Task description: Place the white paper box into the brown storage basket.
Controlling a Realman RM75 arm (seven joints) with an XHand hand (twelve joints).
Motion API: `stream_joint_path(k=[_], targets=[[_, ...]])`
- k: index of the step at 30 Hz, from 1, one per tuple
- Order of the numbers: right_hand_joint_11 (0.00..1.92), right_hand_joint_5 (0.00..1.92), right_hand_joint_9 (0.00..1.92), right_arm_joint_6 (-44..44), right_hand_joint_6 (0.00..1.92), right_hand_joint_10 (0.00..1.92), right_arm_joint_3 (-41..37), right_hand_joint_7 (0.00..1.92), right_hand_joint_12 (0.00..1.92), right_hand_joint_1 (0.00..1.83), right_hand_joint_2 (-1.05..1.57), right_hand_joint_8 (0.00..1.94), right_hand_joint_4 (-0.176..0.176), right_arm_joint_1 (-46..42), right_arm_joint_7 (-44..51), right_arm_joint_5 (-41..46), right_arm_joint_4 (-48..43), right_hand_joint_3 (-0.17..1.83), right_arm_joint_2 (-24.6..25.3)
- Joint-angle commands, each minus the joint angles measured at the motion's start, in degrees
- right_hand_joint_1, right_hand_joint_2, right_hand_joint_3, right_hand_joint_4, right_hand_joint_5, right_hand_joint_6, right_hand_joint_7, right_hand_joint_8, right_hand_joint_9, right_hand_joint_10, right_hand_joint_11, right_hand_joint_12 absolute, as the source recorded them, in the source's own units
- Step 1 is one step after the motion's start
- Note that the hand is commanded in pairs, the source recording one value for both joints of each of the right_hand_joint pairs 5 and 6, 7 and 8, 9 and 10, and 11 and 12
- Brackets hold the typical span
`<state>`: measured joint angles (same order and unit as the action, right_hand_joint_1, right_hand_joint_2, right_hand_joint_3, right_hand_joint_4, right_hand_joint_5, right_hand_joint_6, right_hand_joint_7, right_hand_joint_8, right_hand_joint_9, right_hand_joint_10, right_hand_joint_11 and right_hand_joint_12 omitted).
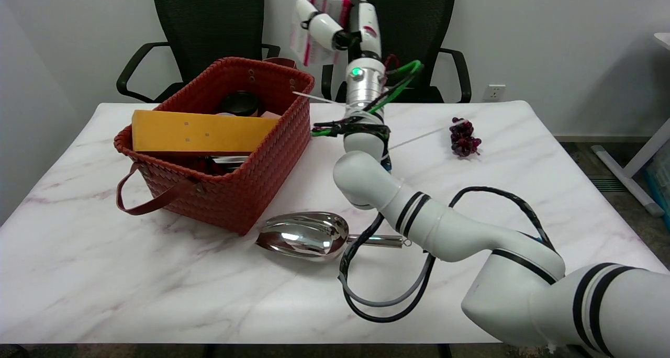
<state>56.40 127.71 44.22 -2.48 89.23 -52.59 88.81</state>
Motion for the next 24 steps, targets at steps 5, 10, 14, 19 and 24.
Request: stream_joint_path(k=[5,10,14,19,24], targets=[[0.95,1.13,0.96,-12.03,1.13,0.96,5.83,1.27,0.95,1.13,1.19,1.27,0.000,7.01,-10.44,-1.19,10.23,0.85,6.61],[0.92,1.12,0.96,-15.13,1.12,0.96,6.16,1.26,0.92,1.13,1.16,1.26,0.000,7.73,-11.55,-1.04,15.17,0.85,8.85],[0.84,1.12,0.94,-18.59,1.12,0.94,6.16,1.25,0.84,1.14,1.09,1.25,0.000,8.83,-11.69,-0.71,21.55,0.85,10.90],[0.57,1.09,0.85,-19.97,1.09,0.85,5.77,1.22,0.57,1.15,0.94,1.22,0.000,9.22,-13.98,-1.11,26.50,0.89,11.84],[0.36,1.06,0.76,-20.25,1.06,0.76,5.52,1.19,0.36,1.16,0.86,1.19,0.000,8.73,-14.26,-0.63,27.18,0.89,11.08]])
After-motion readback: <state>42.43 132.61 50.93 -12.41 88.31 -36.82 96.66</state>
